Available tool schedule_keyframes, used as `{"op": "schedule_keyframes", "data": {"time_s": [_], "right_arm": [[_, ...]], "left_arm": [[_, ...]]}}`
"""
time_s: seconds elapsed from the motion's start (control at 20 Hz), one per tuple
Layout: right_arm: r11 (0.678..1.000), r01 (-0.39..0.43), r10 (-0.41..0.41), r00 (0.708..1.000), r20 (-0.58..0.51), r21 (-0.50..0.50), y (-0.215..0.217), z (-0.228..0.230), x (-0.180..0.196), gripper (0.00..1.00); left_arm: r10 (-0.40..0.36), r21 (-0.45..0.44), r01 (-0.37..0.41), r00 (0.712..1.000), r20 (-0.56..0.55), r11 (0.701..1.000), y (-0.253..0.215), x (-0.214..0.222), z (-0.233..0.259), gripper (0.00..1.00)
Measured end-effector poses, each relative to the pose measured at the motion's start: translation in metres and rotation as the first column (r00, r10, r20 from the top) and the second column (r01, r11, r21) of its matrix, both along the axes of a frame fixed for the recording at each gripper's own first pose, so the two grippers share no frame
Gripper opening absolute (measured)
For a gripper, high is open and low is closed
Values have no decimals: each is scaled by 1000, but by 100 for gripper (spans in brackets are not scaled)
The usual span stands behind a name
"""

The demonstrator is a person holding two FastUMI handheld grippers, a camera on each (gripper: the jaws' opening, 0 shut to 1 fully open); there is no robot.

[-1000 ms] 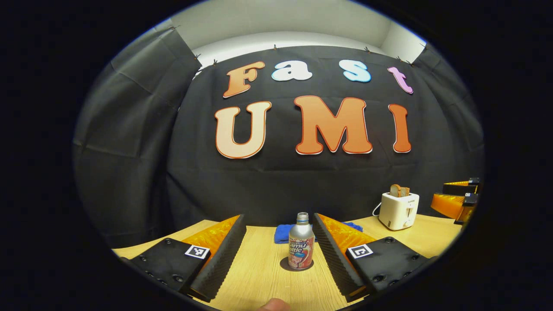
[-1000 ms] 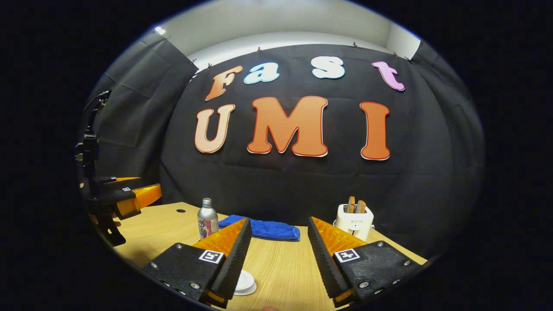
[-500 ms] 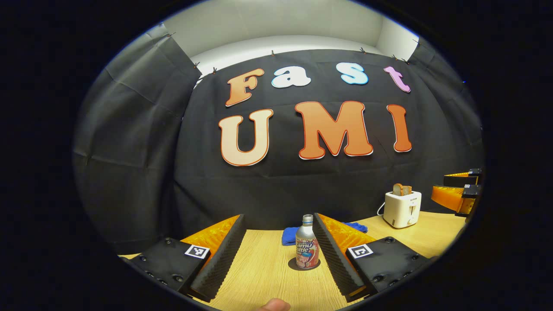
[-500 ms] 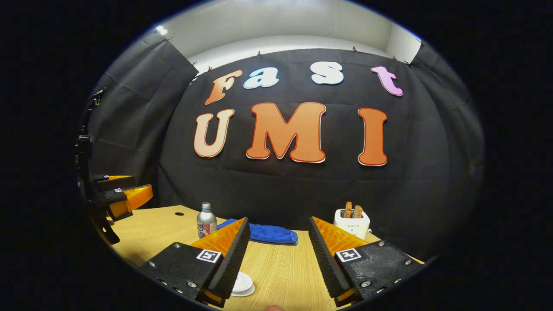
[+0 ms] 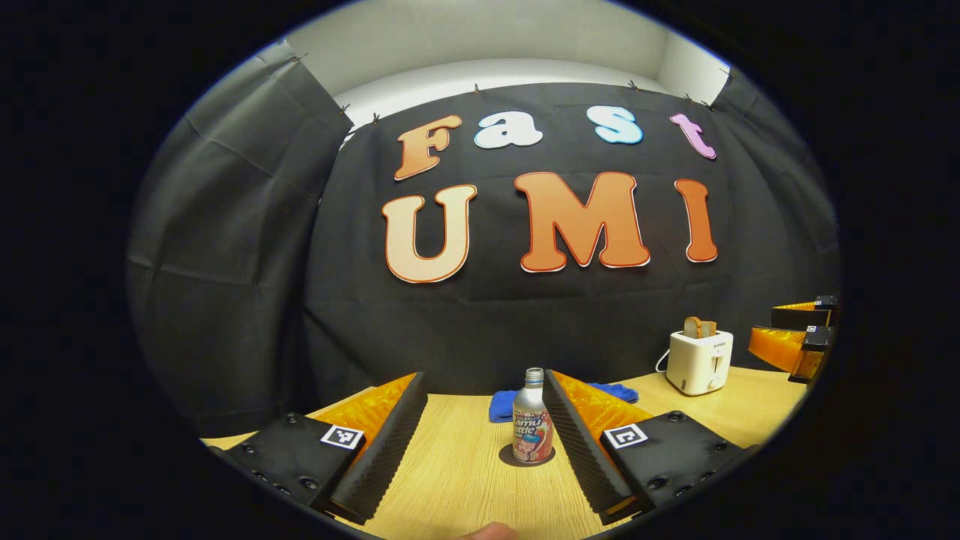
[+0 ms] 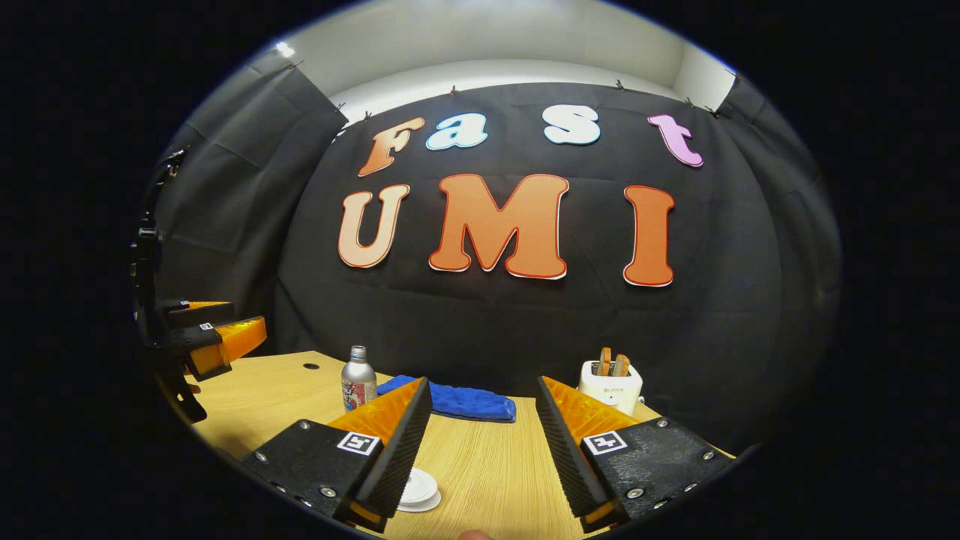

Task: Open the teacup lid with one hand, grasp the water bottle and pour water into the teacup with the other hand; after pouring, place the water bottle on the coaster and then close the teacup lid.

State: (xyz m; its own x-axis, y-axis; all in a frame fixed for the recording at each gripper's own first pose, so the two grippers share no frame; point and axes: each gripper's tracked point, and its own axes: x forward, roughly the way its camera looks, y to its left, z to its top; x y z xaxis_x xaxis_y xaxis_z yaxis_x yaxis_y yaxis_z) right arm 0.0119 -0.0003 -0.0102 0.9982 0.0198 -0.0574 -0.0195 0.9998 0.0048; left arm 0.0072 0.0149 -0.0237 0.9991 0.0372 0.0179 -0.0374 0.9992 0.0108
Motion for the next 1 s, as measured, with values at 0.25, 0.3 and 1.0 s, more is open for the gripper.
{"op": "schedule_keyframes", "data": {"time_s": [0.25, 0.3, 1.0], "right_arm": [[1000, -3, 3, 1000, -5, 4, 0, -1, 1, 82], [1000, -3, 3, 1000, -2, 5, -1, 0, 1, 83], [1000, 5, -5, 1000, -7, 4, -9, -3, 0, 83]], "left_arm": [[4, 0, -4, 1000, 4, 1000, -2, 0, 2, 97], [5, -2, -5, 1000, 6, 1000, -2, 0, 3, 100], [2, -2, -2, 1000, 0, 1000, -10, 1, 2, 100]]}}
